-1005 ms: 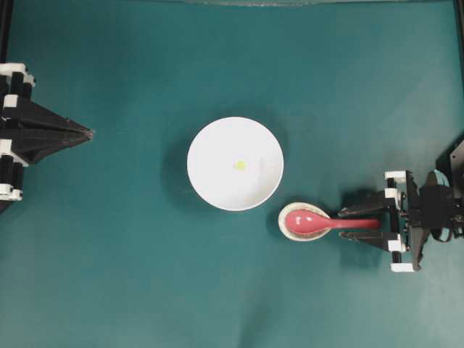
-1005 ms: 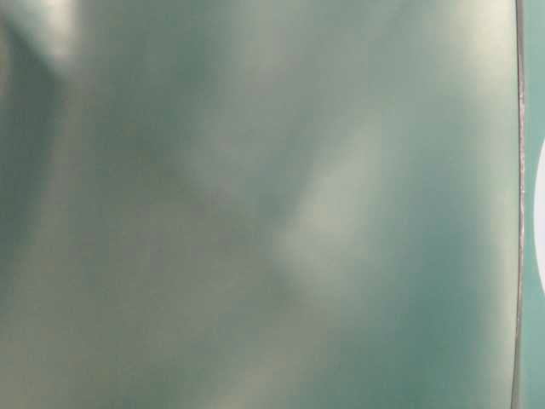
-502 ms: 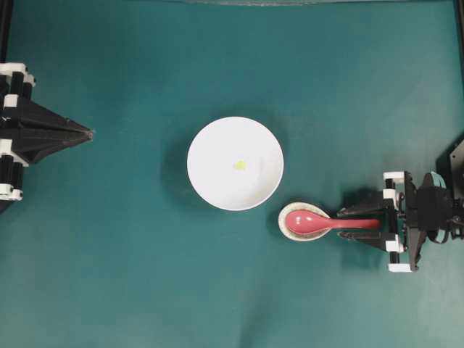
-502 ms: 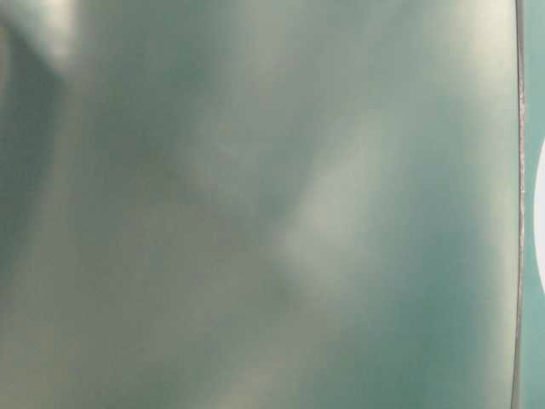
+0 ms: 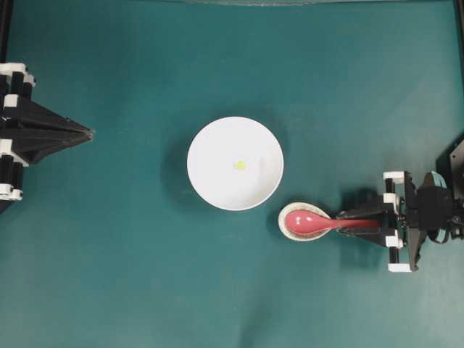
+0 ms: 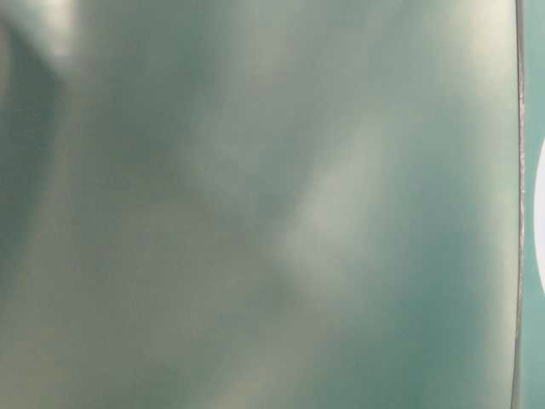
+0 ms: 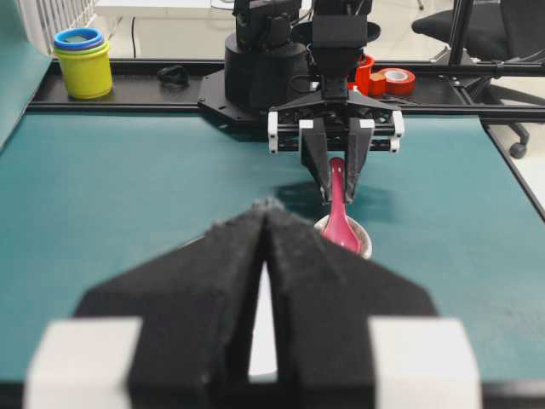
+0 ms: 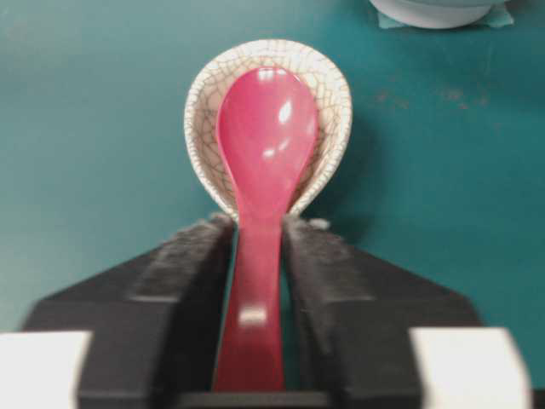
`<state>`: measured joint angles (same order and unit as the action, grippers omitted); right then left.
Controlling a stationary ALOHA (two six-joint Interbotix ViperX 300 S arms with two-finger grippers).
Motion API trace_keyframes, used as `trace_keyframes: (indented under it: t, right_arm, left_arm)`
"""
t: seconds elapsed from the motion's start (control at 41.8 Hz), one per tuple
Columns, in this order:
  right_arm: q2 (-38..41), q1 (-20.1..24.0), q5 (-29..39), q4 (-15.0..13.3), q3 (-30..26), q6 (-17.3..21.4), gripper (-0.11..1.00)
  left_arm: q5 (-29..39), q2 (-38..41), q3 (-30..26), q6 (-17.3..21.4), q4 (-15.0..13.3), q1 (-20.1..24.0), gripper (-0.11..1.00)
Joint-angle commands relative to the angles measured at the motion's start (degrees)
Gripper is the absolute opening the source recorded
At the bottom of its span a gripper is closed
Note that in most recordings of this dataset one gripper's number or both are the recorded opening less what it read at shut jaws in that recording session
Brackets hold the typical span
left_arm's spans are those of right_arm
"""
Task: Scoop the yellow hexagonal prism block from the bowl with a spoon using the right arm.
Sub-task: 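Lift the pink spoon with the right gripper and carry it over the bowl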
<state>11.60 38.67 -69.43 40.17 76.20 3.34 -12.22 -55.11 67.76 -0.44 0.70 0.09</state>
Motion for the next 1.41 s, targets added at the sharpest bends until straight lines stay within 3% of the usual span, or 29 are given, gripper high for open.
trace_keyframes:
  t: [0.0,0.287,0.526,0.765,0.957,1.172,1.387]
  right_arm:
    - [-0.70,0.26,-0.79,0.09,-0.26,0.00,0.24]
    - [-3.08,-1.32,-1.32,0.09,-0.44,-0.97,0.23]
    - [-13.80,-5.62,5.45,0.00,-1.05,-6.59,0.22]
    - [-29.44,-13.54,27.16,0.00,-6.77,-18.11,0.22]
    - [-37.18,-23.82,49.22,0.00,-14.33,-25.84,0.23]
    - [-38.41,-36.56,69.08,-1.41,-22.41,-28.92,0.23]
    - [-36.83,-44.91,82.18,-3.69,-28.65,-29.00,0.23]
  left_arm:
    - [-0.35,0.53,-0.88,-0.18,0.09,0.00,0.00]
    - [-0.26,0.53,-0.97,-0.18,0.09,0.00,0.00]
    - [-0.44,0.44,-0.97,-0.09,0.09,0.00,0.00]
    - [-0.18,0.09,-0.97,-0.09,0.09,-0.09,0.00]
    - [0.09,0.62,-0.88,-0.09,0.09,-0.09,0.00]
    - [0.97,0.62,-0.88,-0.09,0.09,-0.09,0.00]
    - [2.11,0.62,-0.88,-0.09,0.09,-0.09,0.00]
